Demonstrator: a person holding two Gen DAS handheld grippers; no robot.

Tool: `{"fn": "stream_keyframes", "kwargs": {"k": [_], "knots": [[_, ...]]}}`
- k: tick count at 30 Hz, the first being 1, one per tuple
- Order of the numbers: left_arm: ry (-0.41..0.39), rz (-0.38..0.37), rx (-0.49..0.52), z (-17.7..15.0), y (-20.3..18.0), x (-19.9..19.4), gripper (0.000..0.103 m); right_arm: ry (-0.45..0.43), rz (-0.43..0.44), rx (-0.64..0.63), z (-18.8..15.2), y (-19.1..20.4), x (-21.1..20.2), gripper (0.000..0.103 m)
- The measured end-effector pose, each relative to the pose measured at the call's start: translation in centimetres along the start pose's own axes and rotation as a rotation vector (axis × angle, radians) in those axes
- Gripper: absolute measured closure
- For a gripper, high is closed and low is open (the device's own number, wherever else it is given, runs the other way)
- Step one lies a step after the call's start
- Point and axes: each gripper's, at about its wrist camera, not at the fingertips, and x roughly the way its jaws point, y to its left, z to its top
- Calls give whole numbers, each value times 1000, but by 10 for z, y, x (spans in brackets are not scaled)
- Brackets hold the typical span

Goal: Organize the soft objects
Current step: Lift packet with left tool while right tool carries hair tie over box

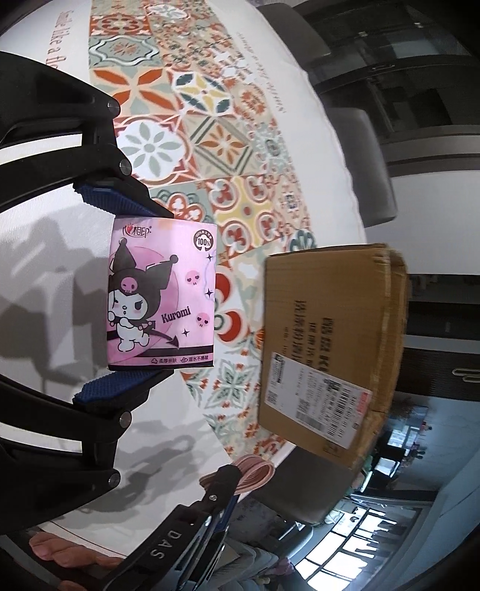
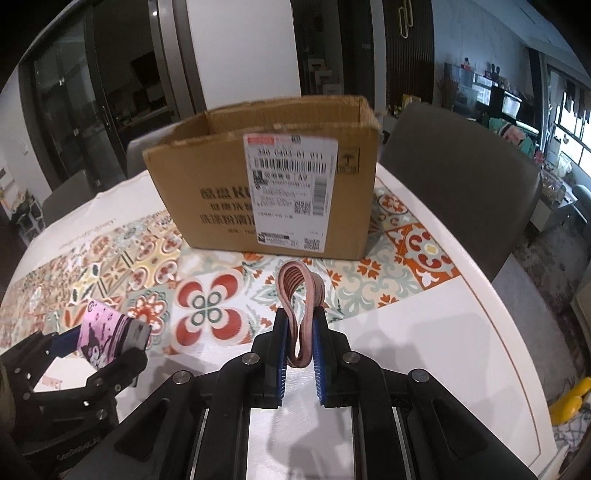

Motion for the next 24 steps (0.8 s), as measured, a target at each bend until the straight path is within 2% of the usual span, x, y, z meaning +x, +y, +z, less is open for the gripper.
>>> {"fn": "stream_keyframes", "kwargs": {"k": [24], "knots": [[-231,6,50,46,2,-62,30,-136,35,21,23,19,-56,89]]}}
